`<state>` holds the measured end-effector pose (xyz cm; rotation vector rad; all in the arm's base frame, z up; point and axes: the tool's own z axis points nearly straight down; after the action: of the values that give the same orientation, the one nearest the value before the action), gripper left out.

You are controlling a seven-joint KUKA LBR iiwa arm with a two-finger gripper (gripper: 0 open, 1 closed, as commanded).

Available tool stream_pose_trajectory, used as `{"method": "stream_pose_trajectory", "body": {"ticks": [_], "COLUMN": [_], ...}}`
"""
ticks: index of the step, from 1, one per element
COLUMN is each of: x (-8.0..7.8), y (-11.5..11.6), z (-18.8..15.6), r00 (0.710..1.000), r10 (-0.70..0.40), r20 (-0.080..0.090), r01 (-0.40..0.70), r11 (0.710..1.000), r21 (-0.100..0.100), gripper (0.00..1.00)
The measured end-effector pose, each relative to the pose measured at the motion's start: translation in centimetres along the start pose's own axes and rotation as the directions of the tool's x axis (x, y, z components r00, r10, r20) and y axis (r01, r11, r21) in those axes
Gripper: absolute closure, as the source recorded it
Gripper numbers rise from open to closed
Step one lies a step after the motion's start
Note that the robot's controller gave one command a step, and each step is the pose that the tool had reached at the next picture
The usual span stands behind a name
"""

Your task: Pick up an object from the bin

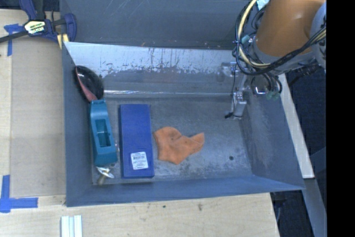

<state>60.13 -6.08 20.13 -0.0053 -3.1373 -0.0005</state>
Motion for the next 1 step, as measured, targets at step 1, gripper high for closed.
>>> {"method": "stream_pose_trajectory", "body": {"ticks": [1], "x": [-0.13], "y": [0.03], "z": [-0.53], "r00": [1.000], "r10": [-0.002], "r20": [0.008], "r01": [0.002], "r11": [1.000], "r21": [0.001], "gripper": [0.00]}}
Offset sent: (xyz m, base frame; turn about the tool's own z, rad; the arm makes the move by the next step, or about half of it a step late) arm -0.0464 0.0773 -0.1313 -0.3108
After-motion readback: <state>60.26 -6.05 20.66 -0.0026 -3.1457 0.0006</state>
